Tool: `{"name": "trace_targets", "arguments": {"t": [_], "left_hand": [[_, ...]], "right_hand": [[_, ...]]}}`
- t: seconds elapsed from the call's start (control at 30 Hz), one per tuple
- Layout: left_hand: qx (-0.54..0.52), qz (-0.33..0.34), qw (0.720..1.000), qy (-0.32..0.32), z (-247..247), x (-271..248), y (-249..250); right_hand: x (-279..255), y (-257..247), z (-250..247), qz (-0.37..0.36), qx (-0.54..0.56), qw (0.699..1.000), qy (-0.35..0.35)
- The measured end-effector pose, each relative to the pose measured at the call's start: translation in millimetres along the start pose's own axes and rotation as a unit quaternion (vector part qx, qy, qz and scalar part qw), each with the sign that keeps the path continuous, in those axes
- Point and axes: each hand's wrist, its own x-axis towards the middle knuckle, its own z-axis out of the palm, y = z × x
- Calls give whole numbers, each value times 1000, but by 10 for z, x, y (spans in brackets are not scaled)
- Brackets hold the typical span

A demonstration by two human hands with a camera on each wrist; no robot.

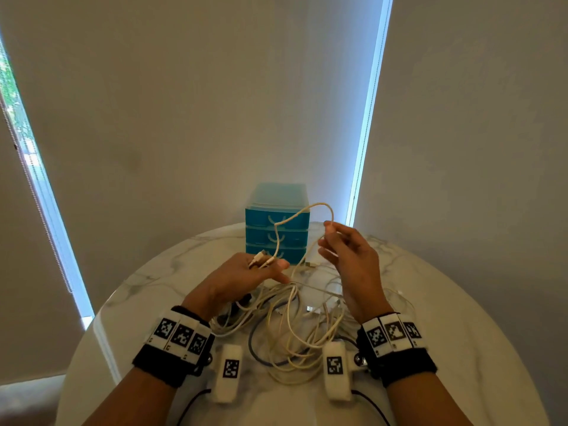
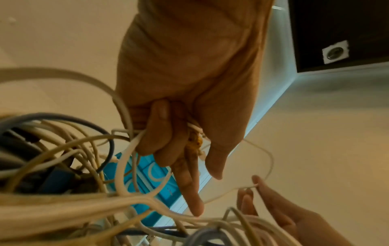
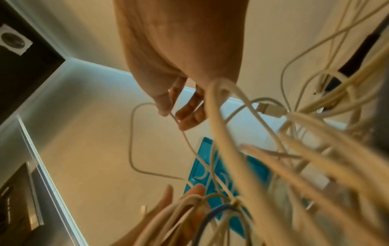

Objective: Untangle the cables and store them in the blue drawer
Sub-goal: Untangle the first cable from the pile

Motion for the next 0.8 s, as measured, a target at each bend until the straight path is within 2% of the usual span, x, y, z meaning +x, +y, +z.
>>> {"name": "trace_targets", "arguments": {"t": [0.07, 0.17, 0.3, 0.4, 0.53, 0.6, 0.7, 0.73, 0.8], "left_hand": [[-14, 19, 999, 23, 19, 7, 5], [-33, 67, 996, 43, 87, -3, 69], [-36, 95, 988, 113, 205, 18, 71], [-37, 88, 980, 176, 195, 54, 41], [-35, 89, 970, 221, 128, 67, 4], [-22, 94, 963, 251, 85, 51, -15], [-44, 87, 954, 285, 16, 60, -51], [-66, 85, 951, 291, -3, 67, -58], [-92, 89, 946, 299, -26, 85, -70]], "right_hand": [[-4, -91, 31, 3, 98, 995, -2], [-44, -209, 72, 16, 168, 983, -75], [-170, -225, 186, 38, 123, 978, -162], [-191, -238, 193, 36, 105, 977, -179], [-208, -276, 151, 38, 93, 967, -233], [-189, -240, 125, 38, 46, 967, -250], [-91, -70, 31, 6, -158, 972, -175], [-56, 3, -26, 6, -236, 961, -147], [-22, 110, -114, 66, -348, 923, -149]]}}
